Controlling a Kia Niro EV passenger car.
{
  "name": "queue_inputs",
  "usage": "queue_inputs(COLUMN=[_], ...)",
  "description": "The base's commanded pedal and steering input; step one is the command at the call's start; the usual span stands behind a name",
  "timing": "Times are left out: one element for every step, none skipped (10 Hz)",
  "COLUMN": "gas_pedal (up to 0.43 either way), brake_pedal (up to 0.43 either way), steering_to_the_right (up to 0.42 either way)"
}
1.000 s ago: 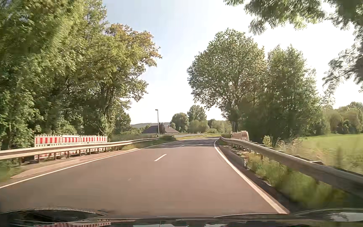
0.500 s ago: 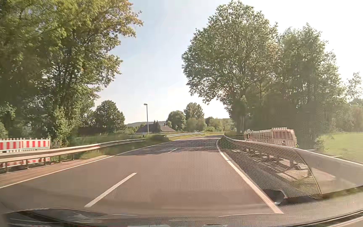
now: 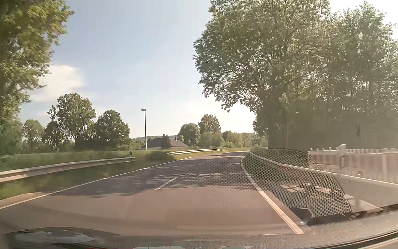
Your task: Follow the waypoints while adhering to traffic rules and regulations
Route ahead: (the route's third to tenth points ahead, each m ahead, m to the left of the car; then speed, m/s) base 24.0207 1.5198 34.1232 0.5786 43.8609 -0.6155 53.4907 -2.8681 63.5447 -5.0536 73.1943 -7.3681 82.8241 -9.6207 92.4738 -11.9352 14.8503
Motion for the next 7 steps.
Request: queue_inputs(gas_pedal=[0.138,0.138,0.138,0.138,0.138,0.138,0.13], brake_pedal=[0.0,0.0,0.0,0.0,0.0,0.0,0.0], steering_to_the_right=[0.011,0.014,0.015,0.015,0.015,0.015,0.015])
